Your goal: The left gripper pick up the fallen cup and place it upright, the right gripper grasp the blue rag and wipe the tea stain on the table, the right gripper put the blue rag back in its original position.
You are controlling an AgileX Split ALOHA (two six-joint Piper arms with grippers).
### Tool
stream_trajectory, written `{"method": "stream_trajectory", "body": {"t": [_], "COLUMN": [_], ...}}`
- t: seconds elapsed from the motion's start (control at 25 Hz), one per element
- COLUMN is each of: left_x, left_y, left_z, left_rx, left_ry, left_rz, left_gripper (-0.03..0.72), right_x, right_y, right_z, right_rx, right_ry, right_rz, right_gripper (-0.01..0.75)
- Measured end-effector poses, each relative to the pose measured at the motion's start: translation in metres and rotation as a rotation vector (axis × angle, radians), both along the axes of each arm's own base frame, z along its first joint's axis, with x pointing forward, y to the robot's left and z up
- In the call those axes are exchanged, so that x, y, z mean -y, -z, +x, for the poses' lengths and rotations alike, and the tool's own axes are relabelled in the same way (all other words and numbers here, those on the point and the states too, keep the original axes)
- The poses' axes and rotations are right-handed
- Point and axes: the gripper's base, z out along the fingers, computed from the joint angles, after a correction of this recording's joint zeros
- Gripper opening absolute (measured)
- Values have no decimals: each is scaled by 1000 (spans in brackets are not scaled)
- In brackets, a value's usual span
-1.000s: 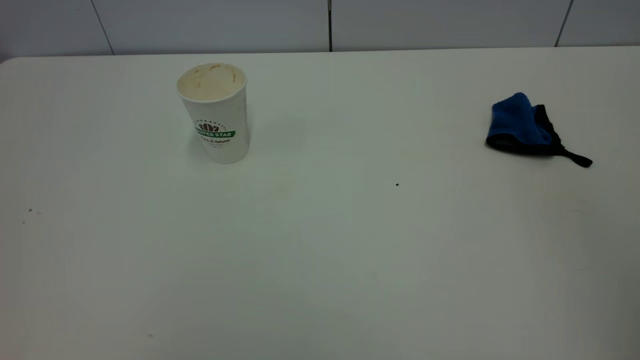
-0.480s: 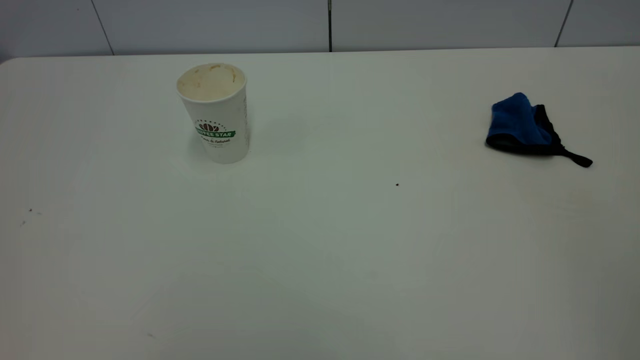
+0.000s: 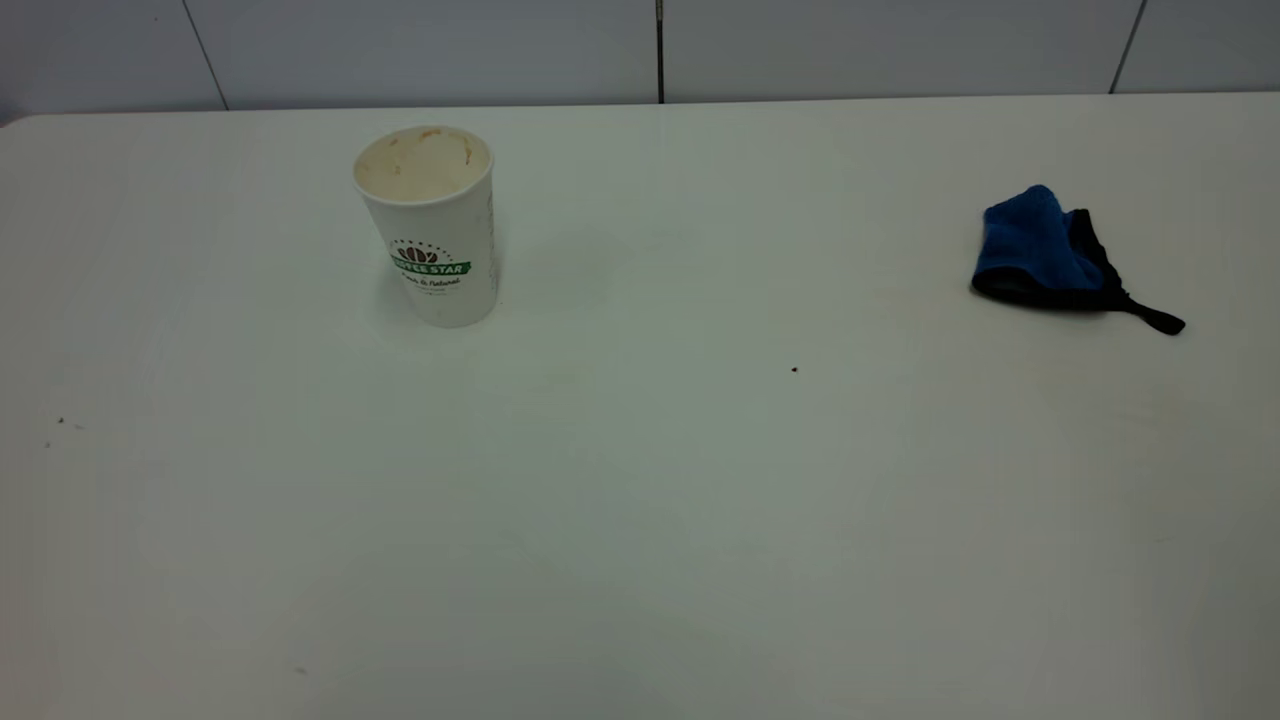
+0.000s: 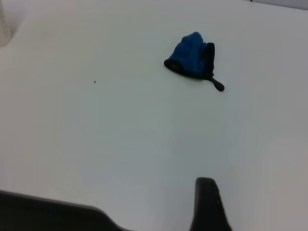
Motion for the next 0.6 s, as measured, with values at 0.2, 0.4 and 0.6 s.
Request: {"method": "stream_trajectory", "body": {"t": [0.2, 0.4, 0.6], "left_x": [0, 0, 0], "left_y": [0, 0, 0], "left_z": [0, 0, 0], "left_rx": [0, 0, 0], "left_ry": [0, 0, 0], "left_rz": [-1, -1, -1], "left_gripper": [581, 581, 581], "right_x": [0, 0, 0], "right_y": [4, 6, 6], "right_z": [0, 0, 0], "right_rx": [-9, -16, -16], "right_ry": [30, 30, 30], "right_rz": [46, 42, 42], "right_gripper": [537, 537, 536]}}
